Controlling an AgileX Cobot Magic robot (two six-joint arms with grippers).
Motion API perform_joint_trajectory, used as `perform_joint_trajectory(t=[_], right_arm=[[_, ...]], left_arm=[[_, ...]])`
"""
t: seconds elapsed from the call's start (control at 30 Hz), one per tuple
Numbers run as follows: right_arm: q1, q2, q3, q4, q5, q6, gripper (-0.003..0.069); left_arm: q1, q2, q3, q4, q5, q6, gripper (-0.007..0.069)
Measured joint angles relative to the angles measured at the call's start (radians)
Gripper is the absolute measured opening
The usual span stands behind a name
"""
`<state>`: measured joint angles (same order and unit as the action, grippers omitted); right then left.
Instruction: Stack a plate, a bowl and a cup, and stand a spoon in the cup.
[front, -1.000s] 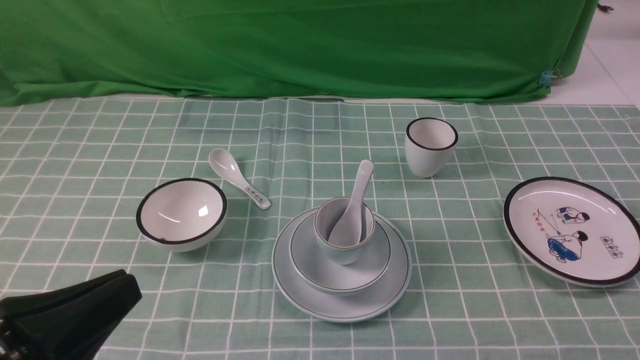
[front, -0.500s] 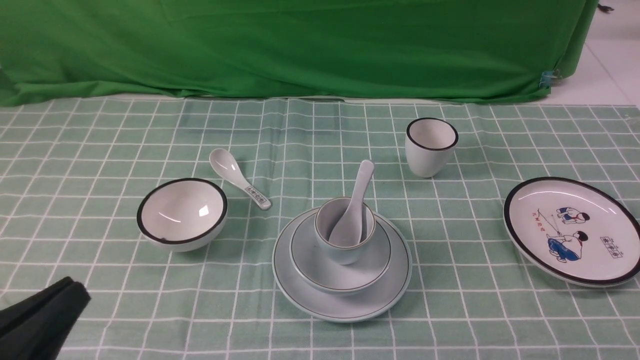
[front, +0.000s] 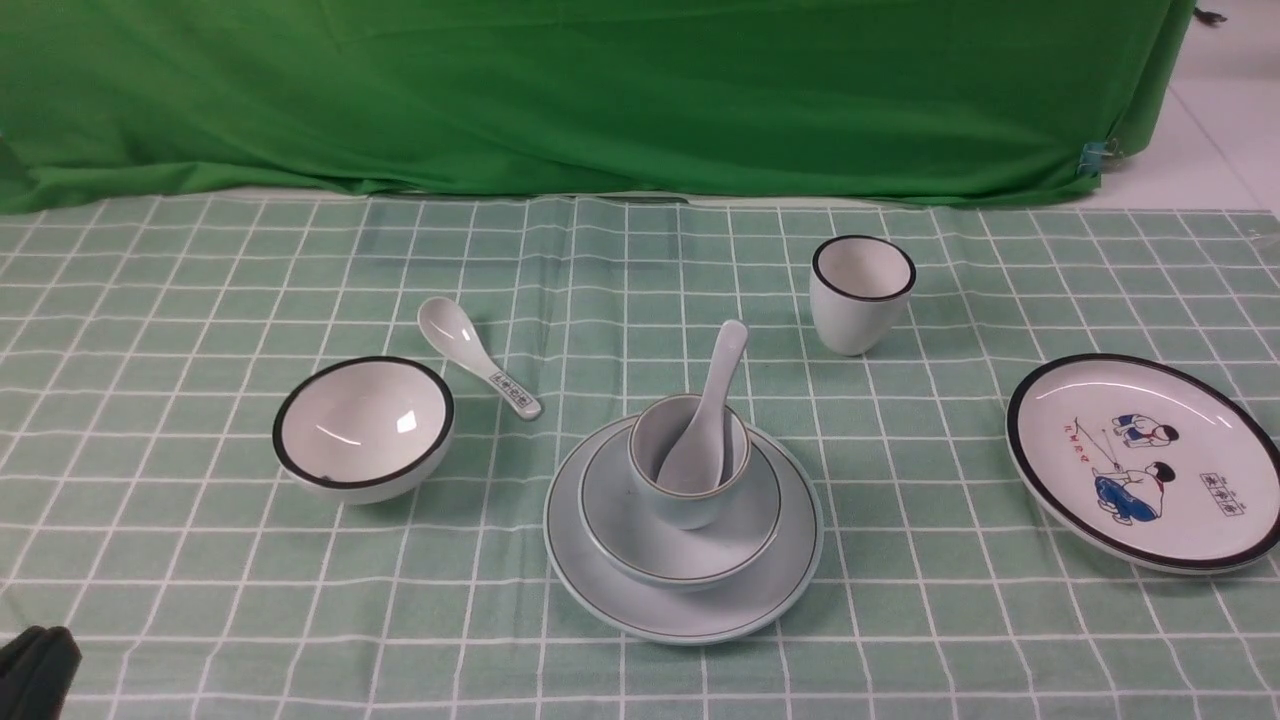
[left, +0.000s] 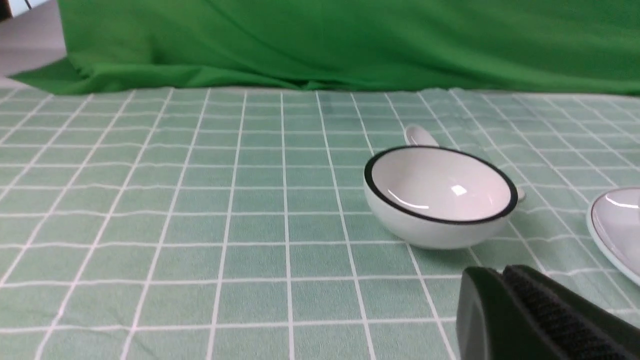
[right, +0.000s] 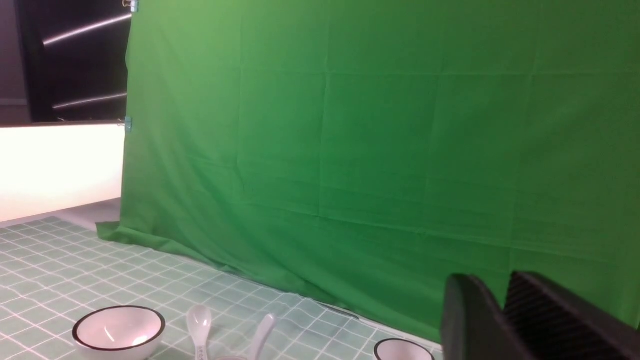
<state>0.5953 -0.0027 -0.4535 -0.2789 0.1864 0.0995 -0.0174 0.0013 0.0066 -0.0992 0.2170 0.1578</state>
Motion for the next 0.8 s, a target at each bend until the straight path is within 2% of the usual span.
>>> perform_joint_trajectory(t=[0.8], right_arm=[[0.0, 0.0, 0.0, 0.0, 0.0, 0.0, 0.0196]], left_arm=[[0.002, 0.0, 0.0, 0.012, 0.006, -0.004, 0.0012]])
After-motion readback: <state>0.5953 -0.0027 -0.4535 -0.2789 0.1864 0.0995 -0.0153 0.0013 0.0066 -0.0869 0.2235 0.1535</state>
